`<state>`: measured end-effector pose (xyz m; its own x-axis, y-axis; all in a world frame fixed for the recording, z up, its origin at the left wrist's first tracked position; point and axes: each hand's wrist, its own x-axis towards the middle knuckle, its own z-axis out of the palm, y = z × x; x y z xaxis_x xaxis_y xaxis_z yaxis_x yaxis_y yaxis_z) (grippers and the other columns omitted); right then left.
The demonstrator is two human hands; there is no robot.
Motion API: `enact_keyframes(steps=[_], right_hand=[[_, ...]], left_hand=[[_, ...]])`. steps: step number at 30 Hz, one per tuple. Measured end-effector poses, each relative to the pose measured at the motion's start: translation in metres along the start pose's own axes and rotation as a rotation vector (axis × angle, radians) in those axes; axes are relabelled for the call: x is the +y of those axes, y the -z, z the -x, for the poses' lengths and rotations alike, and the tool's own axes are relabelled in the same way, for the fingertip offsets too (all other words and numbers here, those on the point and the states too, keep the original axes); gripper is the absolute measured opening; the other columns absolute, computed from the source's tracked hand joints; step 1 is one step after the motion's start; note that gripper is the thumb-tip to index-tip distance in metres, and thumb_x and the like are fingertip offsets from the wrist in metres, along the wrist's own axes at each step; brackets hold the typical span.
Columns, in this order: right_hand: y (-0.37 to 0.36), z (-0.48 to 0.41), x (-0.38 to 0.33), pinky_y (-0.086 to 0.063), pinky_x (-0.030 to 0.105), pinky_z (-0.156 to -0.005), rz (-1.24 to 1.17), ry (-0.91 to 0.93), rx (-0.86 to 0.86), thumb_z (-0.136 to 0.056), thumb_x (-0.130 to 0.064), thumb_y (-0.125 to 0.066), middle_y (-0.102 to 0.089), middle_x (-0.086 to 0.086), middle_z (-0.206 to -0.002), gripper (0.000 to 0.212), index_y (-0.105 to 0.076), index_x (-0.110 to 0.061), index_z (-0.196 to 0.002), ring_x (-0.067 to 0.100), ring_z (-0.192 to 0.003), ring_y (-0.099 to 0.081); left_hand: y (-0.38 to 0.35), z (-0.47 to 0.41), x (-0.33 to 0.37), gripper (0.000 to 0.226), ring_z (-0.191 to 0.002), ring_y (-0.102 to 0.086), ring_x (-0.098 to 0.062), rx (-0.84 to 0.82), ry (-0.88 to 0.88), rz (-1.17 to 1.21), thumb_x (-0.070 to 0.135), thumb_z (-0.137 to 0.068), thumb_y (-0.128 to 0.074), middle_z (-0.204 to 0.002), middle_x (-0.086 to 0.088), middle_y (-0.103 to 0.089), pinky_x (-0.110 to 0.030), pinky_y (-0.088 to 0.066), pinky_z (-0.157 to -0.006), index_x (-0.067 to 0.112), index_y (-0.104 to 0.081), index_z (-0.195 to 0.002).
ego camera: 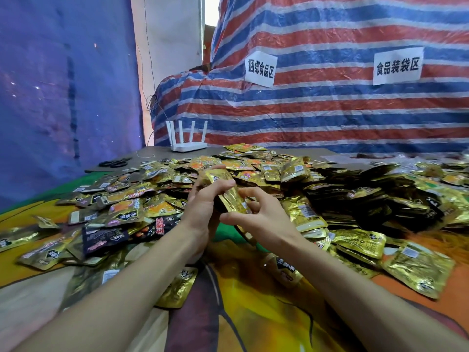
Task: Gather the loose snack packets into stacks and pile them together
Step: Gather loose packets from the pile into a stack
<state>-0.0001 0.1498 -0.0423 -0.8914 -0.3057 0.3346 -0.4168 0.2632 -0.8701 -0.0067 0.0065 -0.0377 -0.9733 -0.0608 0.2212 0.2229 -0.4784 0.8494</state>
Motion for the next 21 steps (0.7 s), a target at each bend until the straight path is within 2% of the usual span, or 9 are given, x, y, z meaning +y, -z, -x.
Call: enact_keyframes(steps=[1,4,7,9,10,12,14,17,21], right_hand=[[0.001,0.000,0.001,-0.046,0.005,-0.055,-0.004,-0.009,0.014,-0.073,-0.036,-0.089,-0.060,-0.016,-0.101,0.066,-0.053,-0.025,-0.128,-0.018,-0.079,-0.062],[0.003,0.001,0.001,-0.051,0.016,-0.054,-0.045,-0.086,0.082,-0.067,-0.061,-0.083,-0.065,-0.005,-0.108,0.080,-0.056,-0.024,-0.132,0.003,-0.090,-0.069],[0.005,-0.001,-0.005,-0.049,0.015,-0.059,0.008,-0.047,0.136,-0.071,-0.081,-0.058,-0.069,-0.013,-0.104,0.070,-0.065,-0.033,-0.122,-0.002,-0.088,-0.066],[0.011,-0.003,-0.003,-0.048,0.019,-0.067,0.070,0.078,0.163,-0.086,-0.065,-0.065,-0.070,-0.007,-0.101,0.038,-0.073,-0.037,-0.111,0.002,-0.085,-0.067],[0.016,-0.003,-0.003,-0.048,0.020,-0.069,0.112,0.142,0.168,-0.088,-0.051,-0.073,-0.068,-0.003,-0.101,0.023,-0.077,-0.036,-0.104,0.006,-0.082,-0.066],[0.024,-0.002,-0.001,-0.048,0.022,-0.067,0.171,0.236,0.103,-0.086,-0.030,-0.080,-0.066,-0.004,-0.095,0.009,-0.082,-0.030,-0.094,0.008,-0.075,-0.062],[0.028,0.000,0.000,-0.048,0.020,-0.063,0.199,0.260,-0.005,-0.085,-0.021,-0.082,-0.068,-0.012,-0.086,0.007,-0.083,-0.025,-0.091,0.004,-0.071,-0.062],[0.029,0.001,0.000,-0.047,0.019,-0.067,0.333,0.236,-0.068,-0.086,-0.024,-0.080,-0.066,-0.015,-0.086,0.007,-0.079,-0.031,-0.084,0.002,-0.076,-0.058],[0.029,0.002,-0.002,-0.050,0.032,-0.080,0.590,0.226,-0.147,-0.098,-0.031,-0.063,-0.057,-0.015,-0.098,0.012,-0.060,-0.036,-0.088,0.003,-0.088,-0.054]], left_hand=[[0.000,0.001,-0.001,0.044,-0.098,-0.067,-0.039,-0.002,0.021,-0.022,0.009,-0.084,-0.070,-0.115,-0.028,-0.066,-0.046,-0.059,-0.078,0.013,-0.063,-0.127],[-0.003,0.003,-0.001,0.039,-0.093,-0.065,-0.041,-0.009,0.093,-0.028,0.009,-0.088,-0.064,-0.105,-0.024,-0.064,-0.045,-0.057,-0.077,0.011,-0.061,-0.126],[-0.006,0.000,0.000,0.029,-0.101,-0.063,-0.042,0.029,0.150,0.061,0.009,-0.092,-0.053,-0.109,-0.022,-0.063,-0.063,-0.047,-0.102,0.013,-0.061,-0.119],[-0.005,-0.003,0.003,0.030,-0.098,-0.063,-0.037,0.073,0.197,0.156,0.011,-0.092,-0.048,-0.111,-0.020,-0.061,-0.061,-0.044,-0.105,0.012,-0.058,-0.120],[-0.004,-0.004,0.005,0.032,-0.095,-0.064,-0.036,0.086,0.213,0.185,0.012,-0.091,-0.046,-0.111,-0.020,-0.061,-0.058,-0.048,-0.101,0.011,-0.057,-0.122],[0.000,-0.004,0.007,0.029,-0.085,-0.067,-0.035,0.090,0.222,0.199,0.011,-0.091,-0.045,-0.103,-0.021,-0.065,-0.052,-0.057,-0.085,0.007,-0.057,-0.117],[0.004,-0.004,0.007,0.022,-0.074,-0.068,-0.034,0.091,0.243,0.170,0.010,-0.091,-0.045,-0.097,-0.020,-0.064,-0.049,-0.060,-0.071,0.006,-0.056,-0.111],[0.005,-0.003,0.003,0.024,-0.076,-0.067,-0.034,0.067,0.286,0.086,0.012,-0.091,-0.048,-0.093,-0.019,-0.068,-0.046,-0.058,-0.073,0.008,-0.058,-0.113],[0.004,-0.001,0.003,0.020,-0.072,-0.066,-0.031,-0.004,0.308,-0.007,0.012,-0.091,-0.048,-0.078,-0.015,-0.070,-0.041,-0.057,-0.073,0.008,-0.060,-0.106]])
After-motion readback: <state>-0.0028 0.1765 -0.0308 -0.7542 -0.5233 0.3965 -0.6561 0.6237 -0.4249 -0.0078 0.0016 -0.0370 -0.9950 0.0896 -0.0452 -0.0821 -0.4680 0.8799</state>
